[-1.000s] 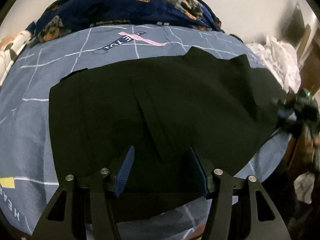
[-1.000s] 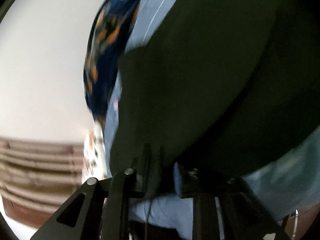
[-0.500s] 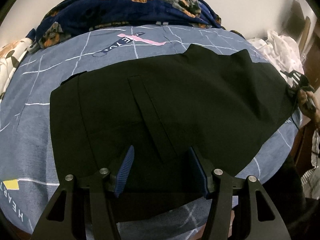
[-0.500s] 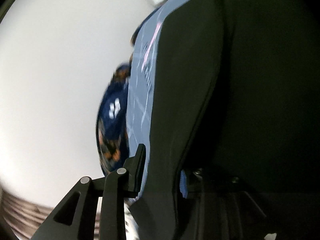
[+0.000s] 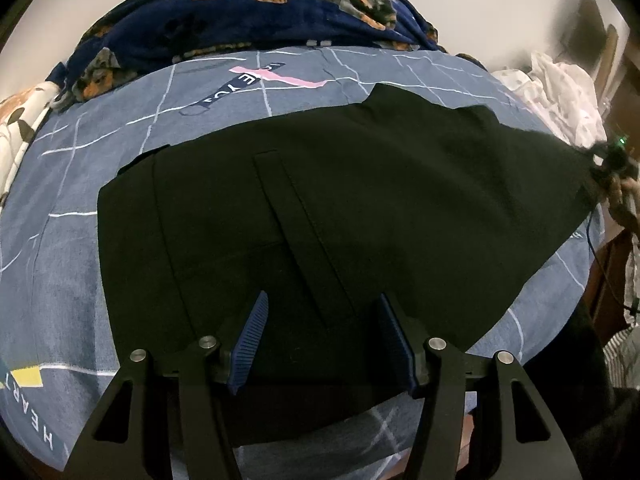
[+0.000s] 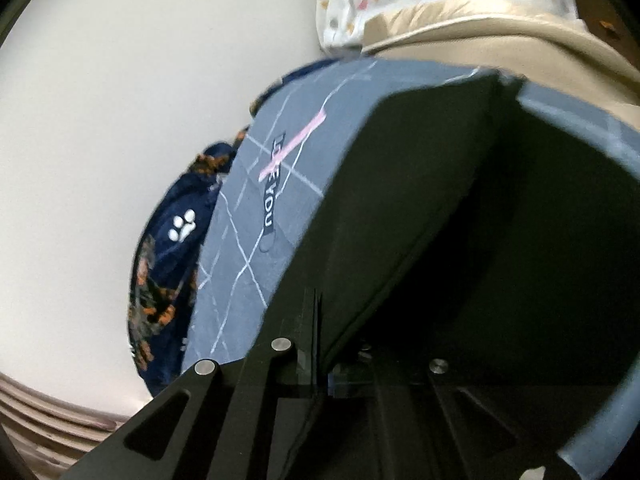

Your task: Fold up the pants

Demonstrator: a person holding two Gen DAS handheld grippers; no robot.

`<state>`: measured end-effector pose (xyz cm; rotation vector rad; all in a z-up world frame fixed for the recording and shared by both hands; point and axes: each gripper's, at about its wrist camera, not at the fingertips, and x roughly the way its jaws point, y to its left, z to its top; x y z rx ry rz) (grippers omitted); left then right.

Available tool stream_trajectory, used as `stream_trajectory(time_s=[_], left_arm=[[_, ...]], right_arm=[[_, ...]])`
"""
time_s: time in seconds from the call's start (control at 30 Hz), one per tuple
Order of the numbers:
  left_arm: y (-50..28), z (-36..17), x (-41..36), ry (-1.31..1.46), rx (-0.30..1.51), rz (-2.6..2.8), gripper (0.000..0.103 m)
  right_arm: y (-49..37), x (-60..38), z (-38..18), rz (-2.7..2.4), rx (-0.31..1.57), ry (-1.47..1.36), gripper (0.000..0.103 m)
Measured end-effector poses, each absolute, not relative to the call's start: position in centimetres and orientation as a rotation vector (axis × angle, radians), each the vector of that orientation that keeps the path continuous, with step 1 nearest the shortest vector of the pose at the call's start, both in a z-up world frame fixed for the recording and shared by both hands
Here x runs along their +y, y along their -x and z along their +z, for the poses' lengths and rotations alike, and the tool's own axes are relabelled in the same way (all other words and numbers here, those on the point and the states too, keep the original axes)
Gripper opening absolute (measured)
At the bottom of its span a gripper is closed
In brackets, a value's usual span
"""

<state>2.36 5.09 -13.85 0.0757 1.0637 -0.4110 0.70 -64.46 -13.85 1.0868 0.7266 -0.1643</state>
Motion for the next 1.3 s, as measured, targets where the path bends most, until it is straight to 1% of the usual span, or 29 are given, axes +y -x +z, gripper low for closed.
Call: stream_trajectory(time_s=[0.17,0.27,0.33,0.63,0.83,1.0,1.13,1.2,1.3], left_arm=[[-2.2,-13.9,5.2,-0.081,1.055,-0.431,0.058],[-2.2,-13.9,5.4,-0.080,1.052,-0.445,0.058],[-2.2,-14.0,5.5,-0.081,1.052,-0.455,0.058],[-2.1,-13.9,5.6,-0.092,1.053,-0.473,0.058],[-2.3,-13.8,5.8,-0.095,1.064,-0.497,0.058],[-2.3,-13.8,5.9,-0.096,1.061,-0.506,0.058],[-2.3,-13.8,5.9,-0.098,1.063,-0.508,0.058],[-2.3,-13.9,5.9,-0.098,1.064,-0.509,0.058],[-2.2,-13.8,5.8,-0.105,1.067,-0.508,0.058]], right_arm=[[3.6,-65.7,-14.6,-0.204,0.737,-1.092,0.004],[6.0,-66.8,-16.6,-0.245,0.744,-1.146,0.004],[7.2,-67.1,-17.8,-0.249,0.719,-1.196,0.002],[8.2,-67.6,-18.7,-0.230,0.651,-1.239,0.002],[8.5,-67.8,-18.3,-0.251,0.646,-1.199,0.002],[9.5,-68.4,-19.4,-0.206,0.593,-1.298,0.001],[11.7,-69.6,-20.6,-0.198,0.500,-1.412,0.002],[11.9,-69.8,-20.3,-0.196,0.512,-1.384,0.002],[11.2,-69.3,-18.5,-0.238,0.575,-1.262,0.002]])
